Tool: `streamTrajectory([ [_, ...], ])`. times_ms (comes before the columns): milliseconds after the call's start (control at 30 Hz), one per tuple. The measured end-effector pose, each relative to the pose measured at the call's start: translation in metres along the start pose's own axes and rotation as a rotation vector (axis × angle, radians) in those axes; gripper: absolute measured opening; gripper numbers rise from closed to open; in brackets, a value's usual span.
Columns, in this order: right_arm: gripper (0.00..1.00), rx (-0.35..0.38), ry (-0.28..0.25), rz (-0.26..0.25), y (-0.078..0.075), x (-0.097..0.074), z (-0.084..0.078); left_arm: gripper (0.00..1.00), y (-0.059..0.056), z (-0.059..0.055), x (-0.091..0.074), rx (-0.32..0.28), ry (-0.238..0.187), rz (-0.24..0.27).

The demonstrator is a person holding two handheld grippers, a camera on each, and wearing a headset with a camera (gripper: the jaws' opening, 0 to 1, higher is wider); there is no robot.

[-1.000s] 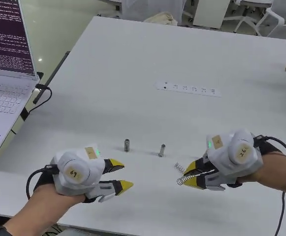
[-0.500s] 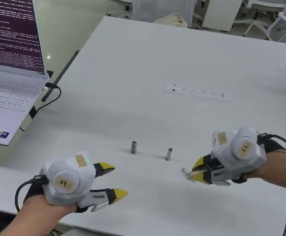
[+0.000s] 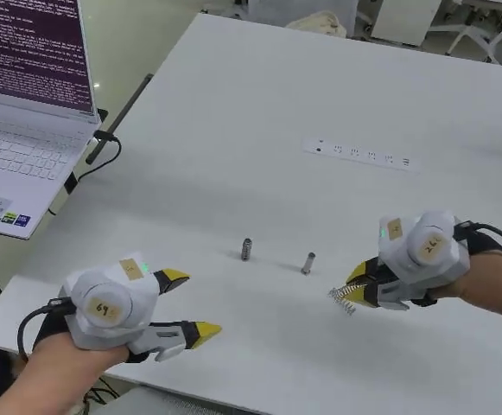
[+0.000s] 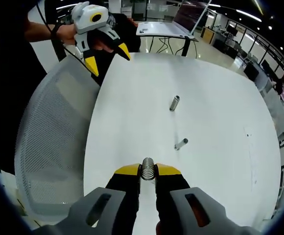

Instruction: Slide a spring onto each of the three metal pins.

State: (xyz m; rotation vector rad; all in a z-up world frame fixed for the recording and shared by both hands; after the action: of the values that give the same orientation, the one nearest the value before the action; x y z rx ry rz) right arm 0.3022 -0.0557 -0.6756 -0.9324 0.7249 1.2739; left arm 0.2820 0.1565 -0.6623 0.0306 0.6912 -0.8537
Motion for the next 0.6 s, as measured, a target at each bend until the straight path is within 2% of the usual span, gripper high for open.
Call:
streamTrajectory([
  [333,0.09,0.018,0.034,0.000,-0.014,0.007,-0.007,0.55,0.008,-0.005,-0.006,-0.007,0.004,0.027],
  [600,0.09,0.018,0.054,-0.001,-0.029,0.013,-0.009,0.57,0.008,-0.006,-0.009,-0.013,-0.001,0.028],
])
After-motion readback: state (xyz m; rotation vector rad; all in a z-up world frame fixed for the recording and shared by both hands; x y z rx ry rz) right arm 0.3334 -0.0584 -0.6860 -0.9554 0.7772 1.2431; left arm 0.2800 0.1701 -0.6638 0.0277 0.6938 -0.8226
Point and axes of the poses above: the centre of the closed fingertips' face, and the gripper's own axes: x roughly forward along the fingers, y roughly to its left, z roughly out of its top, the point moved 1 cm from there along -x, roughly backward along the fingers, and after that the axes turned 15 degrees about -x, right-handed, at the moved point
